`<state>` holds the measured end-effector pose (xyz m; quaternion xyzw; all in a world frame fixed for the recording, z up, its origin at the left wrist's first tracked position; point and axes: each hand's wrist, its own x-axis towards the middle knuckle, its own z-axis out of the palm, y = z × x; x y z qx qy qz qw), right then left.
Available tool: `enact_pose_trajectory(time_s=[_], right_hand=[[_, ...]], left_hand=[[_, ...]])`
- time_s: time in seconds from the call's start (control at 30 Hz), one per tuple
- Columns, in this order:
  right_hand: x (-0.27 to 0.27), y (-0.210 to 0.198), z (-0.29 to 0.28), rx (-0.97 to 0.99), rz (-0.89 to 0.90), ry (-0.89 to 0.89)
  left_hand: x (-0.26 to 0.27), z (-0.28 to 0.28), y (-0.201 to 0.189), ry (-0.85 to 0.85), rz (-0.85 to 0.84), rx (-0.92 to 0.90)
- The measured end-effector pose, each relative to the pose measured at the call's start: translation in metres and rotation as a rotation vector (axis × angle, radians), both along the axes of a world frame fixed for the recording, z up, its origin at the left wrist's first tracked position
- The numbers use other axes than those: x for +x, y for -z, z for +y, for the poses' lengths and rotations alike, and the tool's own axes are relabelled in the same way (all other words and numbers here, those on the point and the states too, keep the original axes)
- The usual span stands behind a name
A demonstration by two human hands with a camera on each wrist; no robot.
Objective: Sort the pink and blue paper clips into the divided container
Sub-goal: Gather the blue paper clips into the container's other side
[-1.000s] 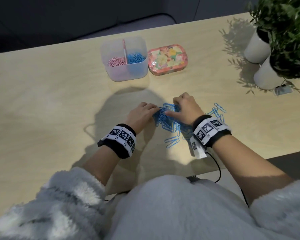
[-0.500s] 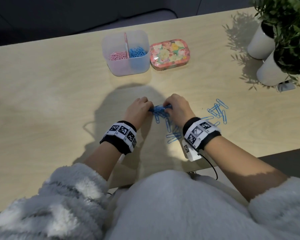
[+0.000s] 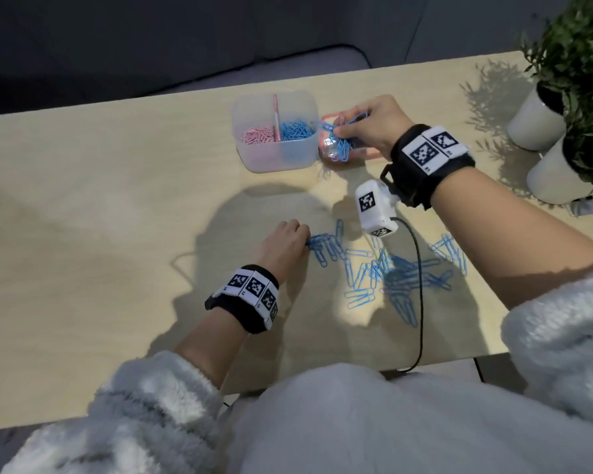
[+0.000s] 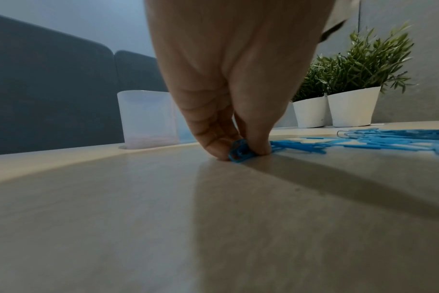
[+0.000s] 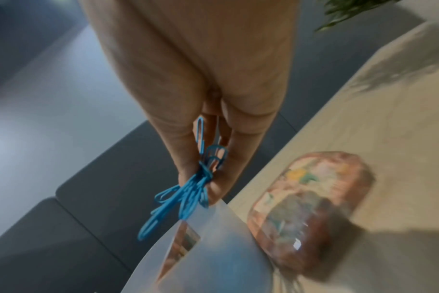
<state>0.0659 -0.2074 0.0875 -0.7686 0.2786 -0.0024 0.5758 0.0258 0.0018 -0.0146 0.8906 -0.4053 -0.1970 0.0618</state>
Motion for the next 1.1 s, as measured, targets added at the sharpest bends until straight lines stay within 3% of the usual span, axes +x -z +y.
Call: enact_pose_trajectory(time_s=[0.23, 0.3, 0.37, 0.47, 0.57, 0.63, 0.73, 0.87, 0.97, 1.1], right_hand=[[0.076, -0.009, 0.019, -0.098, 0.051, -0.036], [0.082, -0.008, 0.026, -0.202, 0.093, -0.072], [0.083, -0.006, 0.026, -0.279, 0.133, -0.118], [0.072, -0.008, 0.019, -0.198, 0.079, -0.073], [0.033, -0.008, 0.006, -0.038, -0.022, 0.057], [-0.012, 0.003, -0.011, -0.026, 0.008, 0.054], [-0.090, 0.034, -0.049, -0.248, 0.189, 0.038], [-0.181, 0.059, -0.078, -0.590, 0.466, 0.155], [-0.211, 0.070, -0.069, -0.564, 0.518, 0.172], [-0.208, 0.088, -0.043, -0.526, 0.401, 0.101]], left_hand=[[0.000, -0.002, -0.006, 0.024, -0.032, 0.106], [0.001, -0.004, -0.014, 0.035, 0.054, 0.167], [0.002, -0.002, -0.011, 0.037, 0.036, 0.161], [0.005, -0.001, -0.006, 0.048, 0.029, 0.129], [0.008, -0.003, -0.008, 0.034, 0.018, 0.112], [0.008, -0.004, -0.010, 0.051, 0.014, 0.113], [0.007, -0.002, -0.010, 0.049, 0.040, 0.082], [0.006, 0.003, -0.011, -0.030, 0.148, -0.020], [0.011, 0.005, -0.013, -0.088, 0.204, -0.066], [0.025, -0.004, -0.032, -0.181, 0.250, -0.187]])
